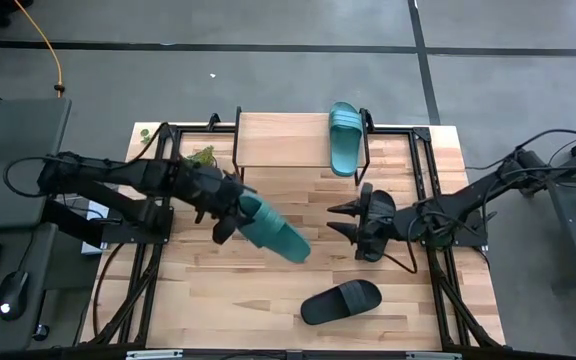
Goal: Pick and place slides into the shelf
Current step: Put the green slide on the shelf
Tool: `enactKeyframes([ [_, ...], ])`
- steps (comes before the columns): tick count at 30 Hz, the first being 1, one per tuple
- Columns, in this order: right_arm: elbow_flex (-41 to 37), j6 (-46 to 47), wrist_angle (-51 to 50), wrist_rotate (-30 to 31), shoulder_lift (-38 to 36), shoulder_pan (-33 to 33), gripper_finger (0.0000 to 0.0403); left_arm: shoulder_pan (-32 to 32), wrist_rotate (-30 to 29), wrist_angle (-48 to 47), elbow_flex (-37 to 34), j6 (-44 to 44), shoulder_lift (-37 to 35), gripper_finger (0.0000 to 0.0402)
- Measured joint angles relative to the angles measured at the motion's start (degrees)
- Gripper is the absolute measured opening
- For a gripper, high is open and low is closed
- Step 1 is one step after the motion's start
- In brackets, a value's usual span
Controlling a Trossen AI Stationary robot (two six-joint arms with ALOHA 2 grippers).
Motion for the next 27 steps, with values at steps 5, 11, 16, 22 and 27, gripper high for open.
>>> enactKeyframes([
  [5, 0.0, -5.0, 4.3, 3.0, 2.9, 0.9, 0.0199, 2.9, 3.3, 2.9, 0.0, 0.0, 0.0, 0.0006],
  [11, 0.0, -11.6, 12.0, 3.0, 8.0, 0.9, 0.021, 3.1, 4.5, 6.9, 0.0, 0.0, 0.0, 0.0007],
  [16, 0.0, -16.5, 19.6, 3.0, 11.5, 0.9, 0.0211, 3.0, 4.7, 7.1, 0.0, 0.0, 0.0, 0.0007],
  [22, 0.0, -18.7, 22.7, 3.0, 13.6, 0.9, 0.0211, 3.0, 4.5, 7.2, 0.0, 0.0, 0.0, 0.0007],
  [27, 3.0, -18.2, 23.1, 3.1, 15.9, 0.9, 0.0211, 3.0, 3.9, 7.5, 0.0, 0.0, 0.4, 0.0007],
])
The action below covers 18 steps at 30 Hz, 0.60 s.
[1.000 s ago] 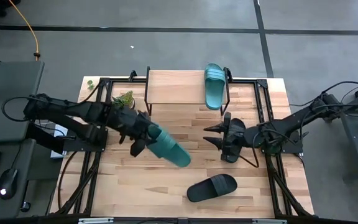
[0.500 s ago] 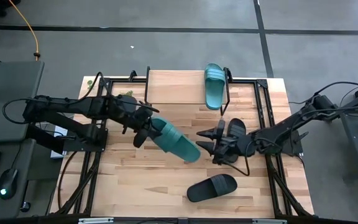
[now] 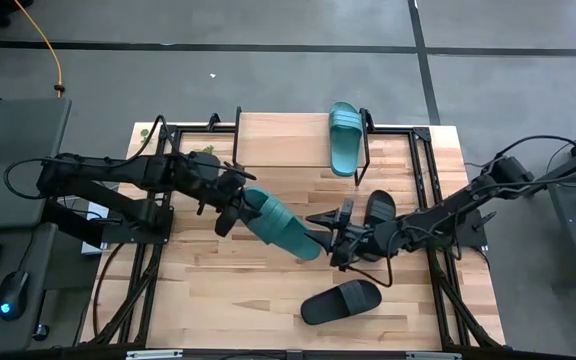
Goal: Pick and place slides into the shelf
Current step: Put the green slide on the shelf
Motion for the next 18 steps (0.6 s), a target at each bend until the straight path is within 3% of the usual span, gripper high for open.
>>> enactKeyframes([
  [8, 5.7, 0.0, -2.9, 0.0, 6.1, -0.1, 0.0211, 0.0, 2.8, 4.0, 0.0, -0.1, 2.9, 0.0007],
  [18, 6.8, 2.3, -4.0, 1.3, 6.9, -0.4, 0.0211, 0.0, 5.6, 7.3, 0.0, -0.1, 7.4, 0.0007],
])
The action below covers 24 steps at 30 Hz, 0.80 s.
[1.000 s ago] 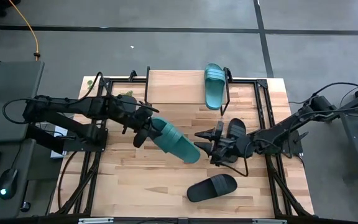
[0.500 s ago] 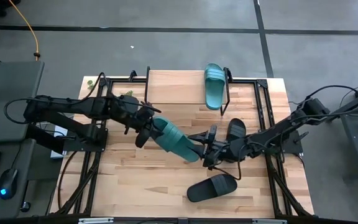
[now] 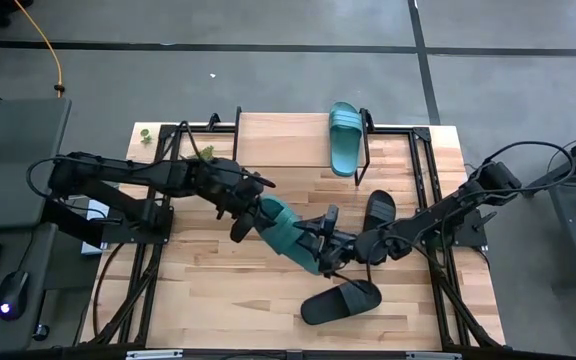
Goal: Pick and place slides into the shelf
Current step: Put the green slide on the shelf
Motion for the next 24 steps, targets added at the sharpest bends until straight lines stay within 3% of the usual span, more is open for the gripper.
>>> enactKeyframes([
  [13, 0.1, 2.7, -1.9, -0.2, 0.0, -0.4, 0.0189, 0.0, 1.5, 3.0, 0.0, -0.1, 0.8, 0.0007],
  [24, 0.1, 5.5, -1.9, 0.2, 0.0, -0.4, 0.0048, 0.0, 0.8, 2.6, 0.0, 0.1, 0.8, 0.0014],
])
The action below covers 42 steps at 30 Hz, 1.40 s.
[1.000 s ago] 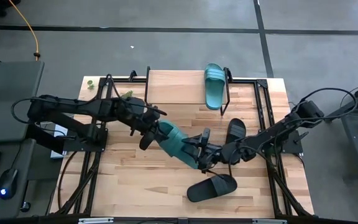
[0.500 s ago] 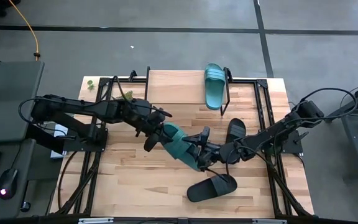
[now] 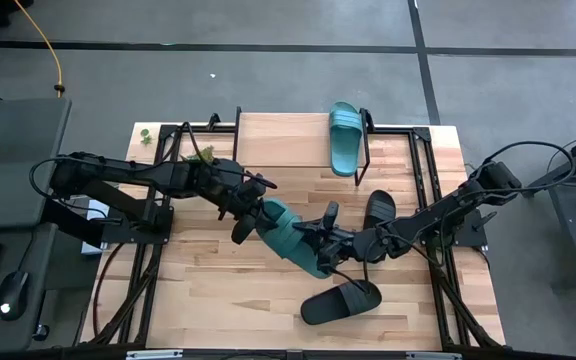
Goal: Pick and place slides into the shelf
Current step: Put the green slide on the shelf
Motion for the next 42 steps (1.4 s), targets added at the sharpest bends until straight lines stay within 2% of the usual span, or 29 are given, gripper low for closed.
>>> enactKeyframes([
  [4, 0.0, 1.2, 0.0, 0.0, 0.0, 0.0, 0.0007, 0.0, -0.4, -0.1, 0.0, 1.6, 0.0, 0.0024],
  [17, 0.0, 2.8, -0.1, 0.6, 0.0, 0.0, 0.0002, 0.0, -2.4, -1.8, 0.0, 10.2, 0.0, 0.0037],
  [28, 0.0, 5.4, -0.3, 3.0, 0.0, -0.1, 0.0001, 0.0, -6.9, -2.4, 0.0, 12.9, -0.6, 0.0135],
  [34, -0.1, 9.0, -1.9, 5.0, -0.9, -1.2, 0.0, 0.1, -15.7, -6.5, 0.0, 17.5, -4.6, 0.0162],
  [39, -0.1, 12.8, -3.6, 7.3, -1.9, -2.8, 0.0, 0.0, -26.6, -10.7, 0.0, 20.0, -10.2, 0.0155],
  [42, -0.1, 15.1, -4.2, 7.5, -2.5, -4.2, 0.0, 0.0, -29.9, -12.6, 0.0, 20.1, -12.5, 0.0147],
])
